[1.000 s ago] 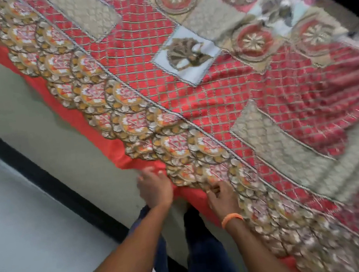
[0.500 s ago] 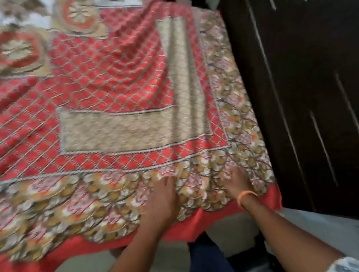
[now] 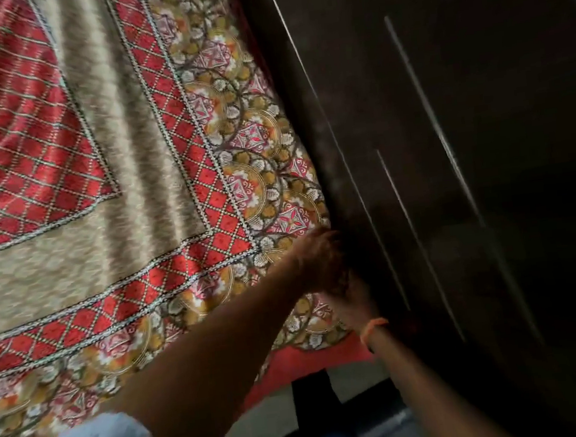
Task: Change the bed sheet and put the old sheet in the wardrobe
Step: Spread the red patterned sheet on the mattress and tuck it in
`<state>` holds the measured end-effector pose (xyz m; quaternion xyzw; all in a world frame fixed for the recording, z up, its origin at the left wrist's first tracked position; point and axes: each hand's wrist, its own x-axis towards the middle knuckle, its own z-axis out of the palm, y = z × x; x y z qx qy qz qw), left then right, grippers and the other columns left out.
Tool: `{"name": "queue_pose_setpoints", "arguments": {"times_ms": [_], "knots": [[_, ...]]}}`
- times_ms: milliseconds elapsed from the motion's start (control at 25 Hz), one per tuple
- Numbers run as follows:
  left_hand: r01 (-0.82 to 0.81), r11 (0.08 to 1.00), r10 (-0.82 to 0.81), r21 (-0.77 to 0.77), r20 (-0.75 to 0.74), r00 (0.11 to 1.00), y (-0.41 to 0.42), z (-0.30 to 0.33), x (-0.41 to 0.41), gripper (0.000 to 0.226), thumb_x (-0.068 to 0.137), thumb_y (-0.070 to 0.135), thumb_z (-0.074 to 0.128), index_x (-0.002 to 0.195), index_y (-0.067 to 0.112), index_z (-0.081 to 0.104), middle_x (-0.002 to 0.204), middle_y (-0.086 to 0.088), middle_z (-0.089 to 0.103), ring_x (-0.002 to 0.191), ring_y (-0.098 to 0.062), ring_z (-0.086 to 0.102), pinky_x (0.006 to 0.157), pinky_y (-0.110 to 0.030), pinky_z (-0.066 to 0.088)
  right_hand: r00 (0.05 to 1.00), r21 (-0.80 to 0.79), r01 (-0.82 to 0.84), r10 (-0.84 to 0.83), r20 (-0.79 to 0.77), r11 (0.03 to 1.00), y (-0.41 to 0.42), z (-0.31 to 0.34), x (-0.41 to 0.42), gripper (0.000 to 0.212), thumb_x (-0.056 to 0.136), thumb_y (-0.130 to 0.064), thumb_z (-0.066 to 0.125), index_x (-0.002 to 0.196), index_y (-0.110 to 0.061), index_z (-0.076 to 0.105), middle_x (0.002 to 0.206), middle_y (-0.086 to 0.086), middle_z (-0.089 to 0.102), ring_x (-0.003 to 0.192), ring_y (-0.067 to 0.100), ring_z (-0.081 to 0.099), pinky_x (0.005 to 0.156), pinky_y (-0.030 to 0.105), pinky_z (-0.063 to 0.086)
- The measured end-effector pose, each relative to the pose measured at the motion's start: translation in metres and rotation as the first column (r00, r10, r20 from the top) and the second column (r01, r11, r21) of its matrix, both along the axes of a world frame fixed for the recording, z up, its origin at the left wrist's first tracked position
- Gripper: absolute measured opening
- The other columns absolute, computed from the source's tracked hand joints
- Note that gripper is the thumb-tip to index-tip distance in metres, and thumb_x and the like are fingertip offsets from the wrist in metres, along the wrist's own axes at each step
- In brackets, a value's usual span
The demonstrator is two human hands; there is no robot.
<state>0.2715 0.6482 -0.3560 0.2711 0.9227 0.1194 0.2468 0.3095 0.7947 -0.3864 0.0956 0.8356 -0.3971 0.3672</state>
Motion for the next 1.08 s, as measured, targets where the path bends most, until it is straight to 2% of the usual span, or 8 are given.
{"name": "queue_pose_setpoints", "arguments": {"times_ms": [80,160,320,600,800,960,1000,1080], "knots": [[0.057,0.995,-0.063,-0.082,-0.081,0.995,0.005,-0.009,-0.006,0.04,0.084,0.049,0.049,0.101,0.022,0.074,0.105,0.004,0.072,0.115,-0.021,0.058,0.112,-0.037,0.033,0.997,-0.023,0.045,-0.044,0.059,0.999,0.003,-0.004,-0.001,0.045,0.076,-0.014,0.081,0.116,-0.009,0.06,0.109,0.007,0.068,0.098,0.015,0.066,0.09,0.035,0.053],[0.047,0.995,-0.053,-0.09,-0.068,0.996,0.013,-0.019,-0.004,0.044,0.088,0.055,0.046,0.103,0.024,0.073,0.106,0.008,0.069,0.116,-0.019,0.053,0.11,-0.038,0.03,0.995,-0.004,0.052,-0.051,0.089,0.999,0.005,0.0,-0.005,0.044,0.075,-0.006,0.08,0.113,-0.016,0.061,0.105,0.002,0.068,0.096,0.017,0.064,0.083,0.027,0.05],[-0.036,0.998,0.031,-0.048,-0.101,0.994,0.006,-0.023,0.01,0.048,0.092,0.058,0.04,0.112,0.026,0.069,0.114,0.007,0.063,0.118,-0.019,0.048,0.11,-0.04,0.029,0.989,-0.069,-0.004,0.014,0.146,0.998,0.003,0.014,-0.012,0.044,0.071,0.0,0.081,0.1,-0.028,0.065,0.102,-0.007,0.07,0.096,0.013,0.065,0.088,0.031,0.052],[-0.125,0.992,0.123,-0.006,-0.137,0.983,-0.058,-0.019,0.085,0.036,0.093,0.042,0.045,0.102,0.022,0.073,0.112,0.001,0.065,0.114,-0.024,0.052,0.108,-0.041,0.033,0.946,-0.079,-0.145,0.162,0.281,0.986,-0.06,0.022,0.029,0.052,0.071,0.004,0.078,0.111,-0.023,0.057,0.102,-0.004,0.067,0.092,0.01,0.062,0.075,0.016,0.049],[-0.134,0.987,0.118,-0.085,-0.17,0.978,-0.068,-0.001,0.085,0.038,0.093,0.036,0.048,0.128,0.025,0.058,0.132,-0.003,0.049,0.118,-0.023,0.046,0.099,-0.043,0.037,0.985,-0.06,0.152,-0.147,0.091,0.987,-0.07,0.014,0.043,0.051,0.068,0.011,0.079,0.106,-0.011,0.052,0.095,0.002,0.063,0.088,0.019,0.061,0.068,0.025,0.046],[-0.146,0.978,0.134,-0.146,-0.085,0.987,-0.077,0.011,0.072,0.051,0.089,0.042,0.055,0.136,0.025,0.05,0.138,-0.003,0.042,0.118,-0.022,0.043,0.095,-0.038,0.037,0.997,-0.097,-0.076,0.076,-0.008,0.992,-0.064,0.019,0.039,0.023,0.084,-0.015,0.073,0.102,-0.011,0.06,0.092,0.001,0.067,0.087,0.017,0.064,0.07,0.027,0.045],[-0.1,0.977,0.083,-0.189,-0.093,0.992,-0.077,0.011,0.067,0.052,0.089,0.047,0.055,0.136,0.027,0.05,0.137,-0.001,0.043,0.118,-0.022,0.042,0.094,-0.037,0.037,0.984,-0.083,-0.165,0.159,-0.075,0.983,-0.062,0.023,0.037,0.024,0.088,-0.035,0.067,0.096,-0.012,0.064,0.086,0.002,0.069,0.081,0.016,0.065,0.066,0.03,0.046],[-0.048,0.957,0.019,-0.285,-0.102,0.995,-0.074,0.014,0.048,0.044,0.092,0.052,0.05,0.131,0.031,0.054,0.128,0.004,0.054,0.116,-0.021,0.043,0.092,-0.035,0.037,0.923,0.034,-0.282,0.28,-0.264,0.959,-0.052,0.033,0.028,0.053,0.089,-0.062,0.047,0.085,-0.012,0.065,0.075,0.002,0.067,0.068,0.015,0.064,0.055,0.026,0.044]]}}
